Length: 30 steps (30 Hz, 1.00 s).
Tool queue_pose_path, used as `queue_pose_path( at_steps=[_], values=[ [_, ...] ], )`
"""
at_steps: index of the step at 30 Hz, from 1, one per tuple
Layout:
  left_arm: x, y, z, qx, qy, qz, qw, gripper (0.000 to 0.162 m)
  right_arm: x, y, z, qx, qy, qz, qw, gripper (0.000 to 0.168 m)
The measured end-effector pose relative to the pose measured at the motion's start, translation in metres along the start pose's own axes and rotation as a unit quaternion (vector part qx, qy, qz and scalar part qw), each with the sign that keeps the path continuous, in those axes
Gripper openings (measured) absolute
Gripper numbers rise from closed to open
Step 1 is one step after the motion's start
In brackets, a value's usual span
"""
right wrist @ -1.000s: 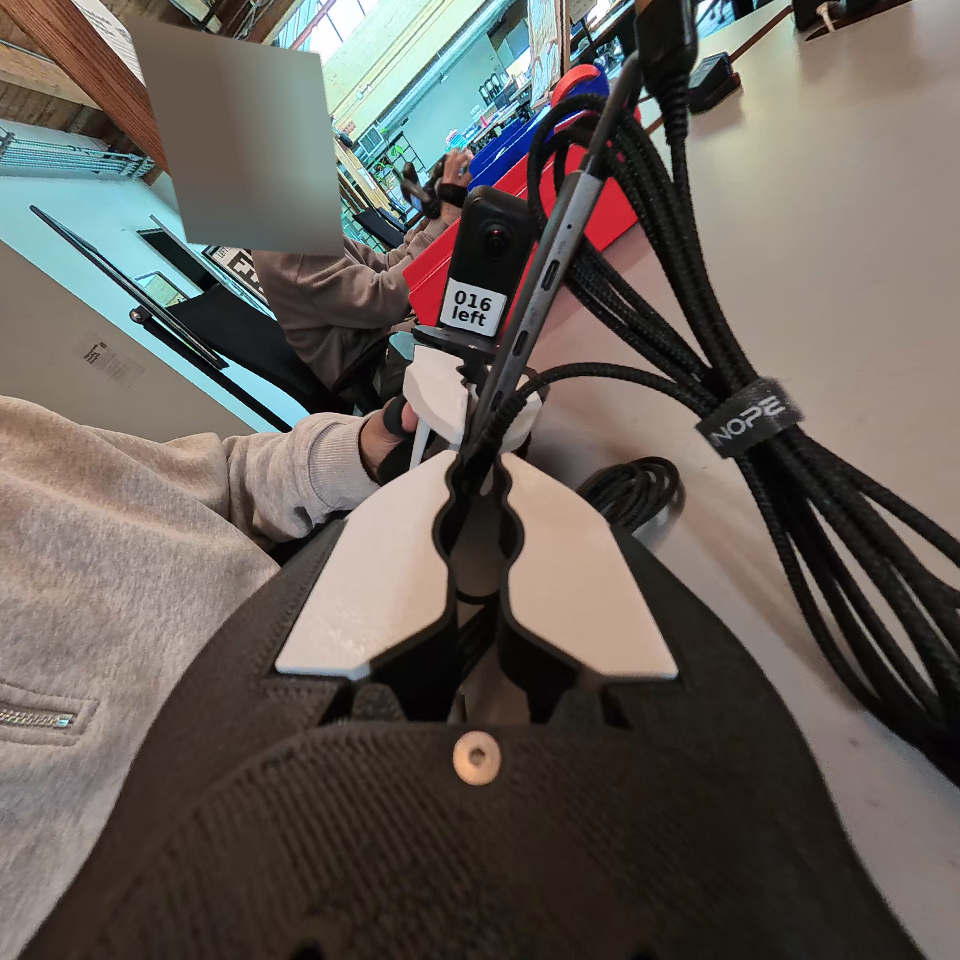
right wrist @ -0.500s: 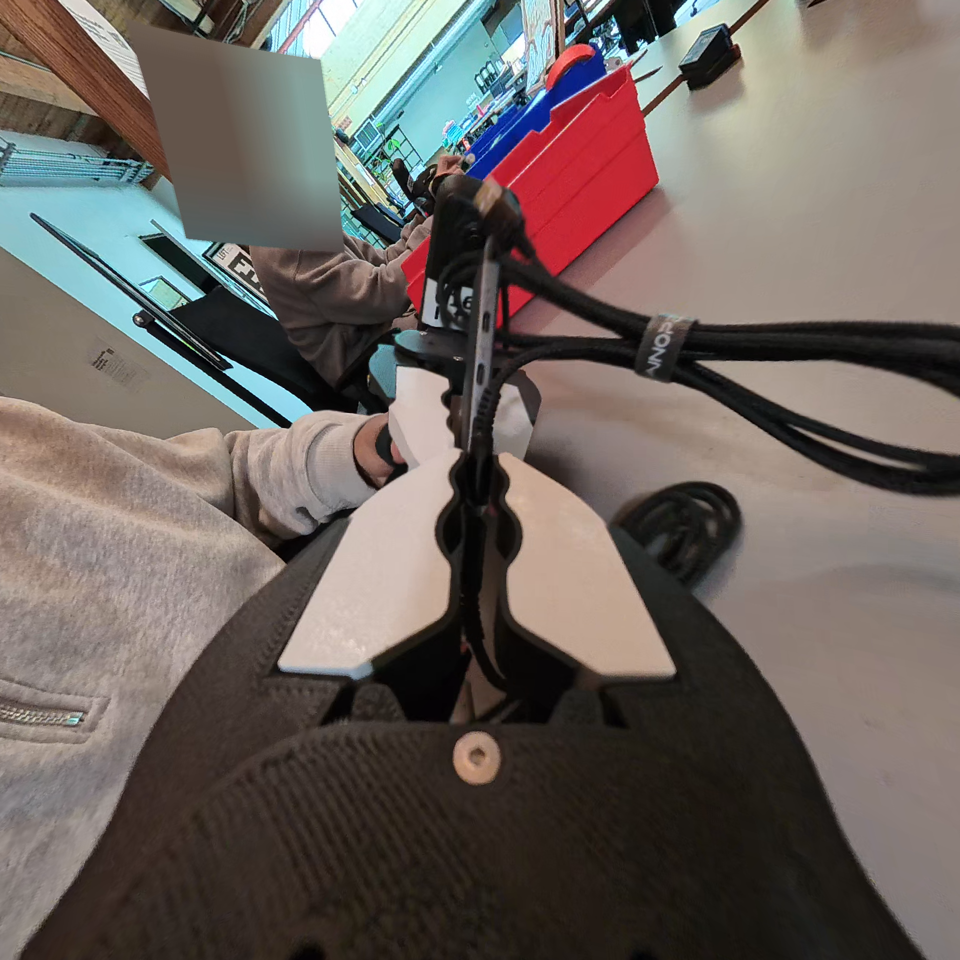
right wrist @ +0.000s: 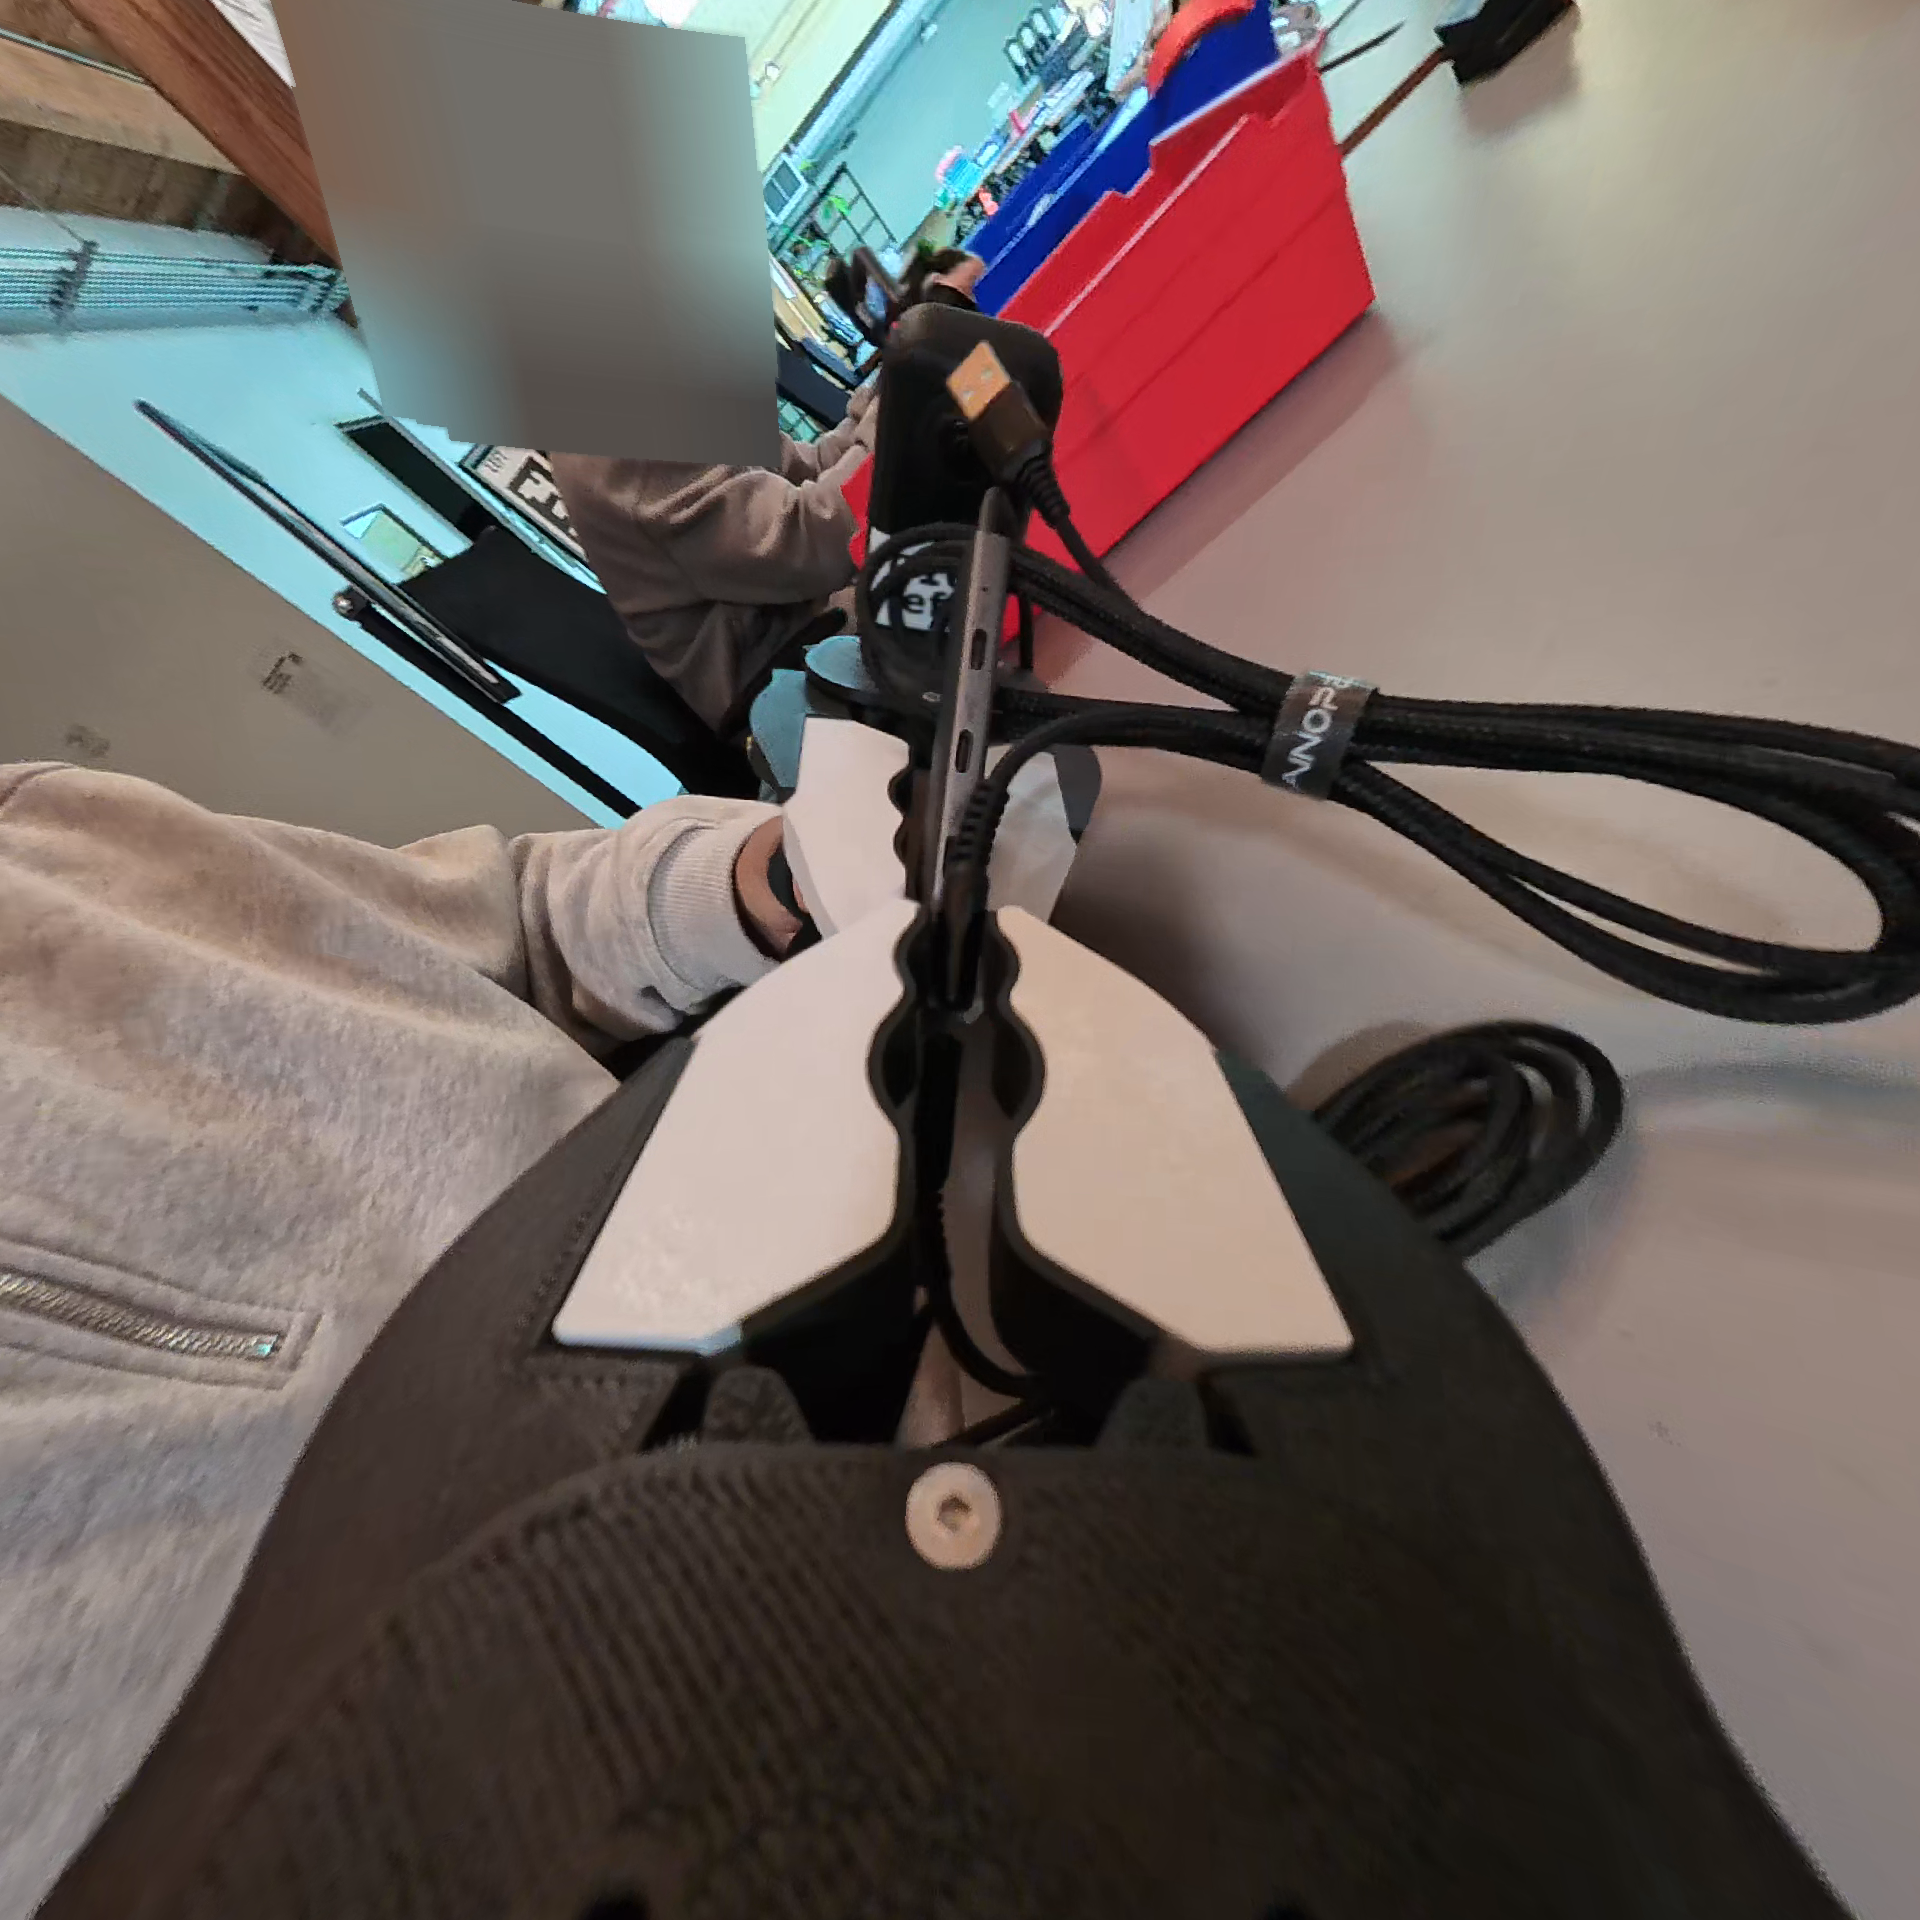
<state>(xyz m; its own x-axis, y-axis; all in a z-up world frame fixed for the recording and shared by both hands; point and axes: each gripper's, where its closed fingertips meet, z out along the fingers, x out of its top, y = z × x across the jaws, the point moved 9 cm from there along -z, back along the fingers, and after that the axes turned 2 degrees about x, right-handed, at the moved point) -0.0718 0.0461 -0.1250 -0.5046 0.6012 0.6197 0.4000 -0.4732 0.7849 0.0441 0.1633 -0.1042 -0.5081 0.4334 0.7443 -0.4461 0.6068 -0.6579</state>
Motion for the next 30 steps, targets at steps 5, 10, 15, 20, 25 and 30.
queue_pose_path(
  at_steps=[5, 10, 15, 20, 25, 30],
  values=[
    [-0.001, -0.002, -0.003, -0.003, -0.001, -0.007, 1.0, 0.009, 0.001, 0.004, -0.008, 0.03, 0.004, 0.003, 1.0, 0.019],
    [-0.002, -0.005, -0.01, 0.005, -0.008, -0.009, 1.0, 0.01, -0.001, 0.001, -0.007, -0.003, -0.042, -0.051, 0.998, 0.009],
    [-0.002, -0.003, -0.008, 0.007, -0.02, -0.001, 1.0, 0.011, -0.005, 0.006, -0.006, 0.027, -0.039, -0.01, 0.999, 0.008],
    [-0.003, -0.003, -0.008, 0.006, -0.027, -0.004, 1.0, 0.01, -0.005, 0.005, -0.007, 0.026, -0.045, -0.016, 0.998, 0.008],
    [-0.004, -0.003, -0.007, 0.006, -0.033, -0.004, 0.999, 0.01, -0.005, 0.005, -0.006, 0.027, -0.045, -0.014, 0.999, 0.009],
    [-0.005, -0.002, -0.006, 0.007, -0.038, -0.001, 0.999, 0.01, -0.005, 0.004, -0.005, 0.028, -0.046, -0.012, 0.998, 0.008]
  ],
)
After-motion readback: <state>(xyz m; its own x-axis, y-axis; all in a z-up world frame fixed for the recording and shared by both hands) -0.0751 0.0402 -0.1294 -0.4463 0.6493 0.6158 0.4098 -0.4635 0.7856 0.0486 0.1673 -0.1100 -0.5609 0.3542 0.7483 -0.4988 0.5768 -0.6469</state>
